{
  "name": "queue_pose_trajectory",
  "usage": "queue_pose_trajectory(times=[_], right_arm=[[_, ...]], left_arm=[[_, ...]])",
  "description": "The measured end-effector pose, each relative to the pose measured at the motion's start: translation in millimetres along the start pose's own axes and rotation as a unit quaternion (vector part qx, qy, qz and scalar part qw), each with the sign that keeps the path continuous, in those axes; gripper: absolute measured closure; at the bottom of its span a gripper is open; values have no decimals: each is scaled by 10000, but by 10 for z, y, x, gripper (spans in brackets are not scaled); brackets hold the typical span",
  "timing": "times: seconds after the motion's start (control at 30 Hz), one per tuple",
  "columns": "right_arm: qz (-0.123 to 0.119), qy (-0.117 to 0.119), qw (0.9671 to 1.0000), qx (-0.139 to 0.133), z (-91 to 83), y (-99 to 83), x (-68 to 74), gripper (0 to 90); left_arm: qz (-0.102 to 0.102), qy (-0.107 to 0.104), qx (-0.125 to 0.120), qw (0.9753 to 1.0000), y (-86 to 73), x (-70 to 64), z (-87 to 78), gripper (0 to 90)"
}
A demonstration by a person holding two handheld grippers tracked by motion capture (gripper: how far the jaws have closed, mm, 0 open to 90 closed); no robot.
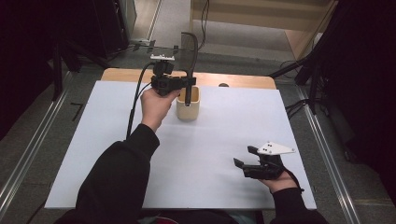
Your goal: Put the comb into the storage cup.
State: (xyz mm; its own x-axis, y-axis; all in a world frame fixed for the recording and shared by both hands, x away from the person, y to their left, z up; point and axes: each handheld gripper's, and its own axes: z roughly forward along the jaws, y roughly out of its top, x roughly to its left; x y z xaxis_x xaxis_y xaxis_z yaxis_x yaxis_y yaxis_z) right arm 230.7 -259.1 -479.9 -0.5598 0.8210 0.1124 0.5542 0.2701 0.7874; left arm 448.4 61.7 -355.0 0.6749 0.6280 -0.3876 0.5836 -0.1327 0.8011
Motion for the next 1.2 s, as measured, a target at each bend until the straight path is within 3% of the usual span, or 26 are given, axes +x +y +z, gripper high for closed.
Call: queue_pose_trajectory(times=[0.23,0.3,0.63,1.2], right_arm=[[-30,39,10000,22,5,5,10,226],[-19,40,10000,13,13,4,15,226],[-31,-11,10000,-30,5,6,9,226],[-36,-16,10000,-66,-12,13,2,226]], left_arm=[[42,-4,-129,9999,42,28,62,729],[140,74,-69,9999,42,30,91,729],[52,150,-76,9998,53,139,172,729],[94,355,-99,9993,94,326,276,729]])
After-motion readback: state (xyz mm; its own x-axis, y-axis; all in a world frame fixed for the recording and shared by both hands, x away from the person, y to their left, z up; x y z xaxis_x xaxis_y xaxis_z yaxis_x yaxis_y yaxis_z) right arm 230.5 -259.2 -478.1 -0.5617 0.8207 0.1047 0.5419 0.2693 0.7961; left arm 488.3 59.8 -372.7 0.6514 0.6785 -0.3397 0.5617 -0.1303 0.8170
